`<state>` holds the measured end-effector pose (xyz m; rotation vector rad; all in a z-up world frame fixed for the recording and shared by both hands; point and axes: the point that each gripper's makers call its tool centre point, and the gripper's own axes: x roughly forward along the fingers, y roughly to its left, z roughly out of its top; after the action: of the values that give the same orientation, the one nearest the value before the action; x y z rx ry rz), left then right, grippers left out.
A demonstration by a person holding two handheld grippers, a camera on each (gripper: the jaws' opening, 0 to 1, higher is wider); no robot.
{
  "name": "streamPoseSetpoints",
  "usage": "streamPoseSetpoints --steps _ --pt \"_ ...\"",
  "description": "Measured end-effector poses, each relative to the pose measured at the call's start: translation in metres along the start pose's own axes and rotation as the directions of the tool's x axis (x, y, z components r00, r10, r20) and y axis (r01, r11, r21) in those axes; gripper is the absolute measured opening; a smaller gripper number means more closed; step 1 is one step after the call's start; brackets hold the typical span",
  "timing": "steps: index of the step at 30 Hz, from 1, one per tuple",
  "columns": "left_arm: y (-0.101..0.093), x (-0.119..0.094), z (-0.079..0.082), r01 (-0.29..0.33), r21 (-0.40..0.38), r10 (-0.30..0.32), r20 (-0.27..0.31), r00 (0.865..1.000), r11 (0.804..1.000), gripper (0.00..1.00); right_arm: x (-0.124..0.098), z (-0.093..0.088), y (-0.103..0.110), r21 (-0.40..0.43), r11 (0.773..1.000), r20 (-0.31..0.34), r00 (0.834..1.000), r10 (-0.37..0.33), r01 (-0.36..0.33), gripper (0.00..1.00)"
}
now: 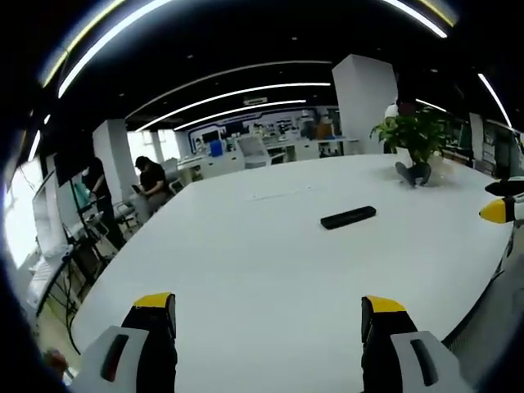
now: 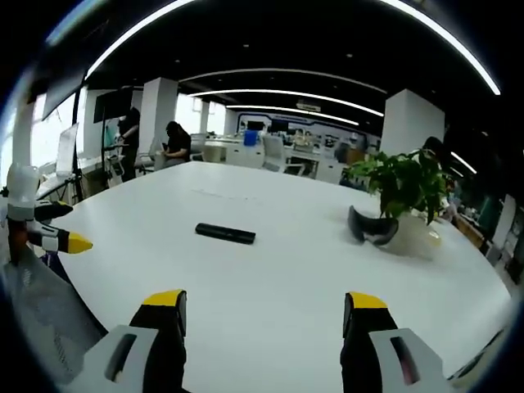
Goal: Press the specified remote control buttons in sequence, fully releasing each button before pressing the next.
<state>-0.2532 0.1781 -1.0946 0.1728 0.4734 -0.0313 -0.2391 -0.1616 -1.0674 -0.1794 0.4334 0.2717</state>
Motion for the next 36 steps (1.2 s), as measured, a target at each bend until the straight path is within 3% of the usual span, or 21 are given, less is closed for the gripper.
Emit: streamPoseSetpoints --steps 36 --pt "0.0005 -0.0002 0.0000 -0.004 0.009 0.004 -0.004 1.000 1.000 0.97 0.0004 -0.0007 0.0012 -0.008 1.000 -0.004 1.000 0.004 -0.004 0.77"
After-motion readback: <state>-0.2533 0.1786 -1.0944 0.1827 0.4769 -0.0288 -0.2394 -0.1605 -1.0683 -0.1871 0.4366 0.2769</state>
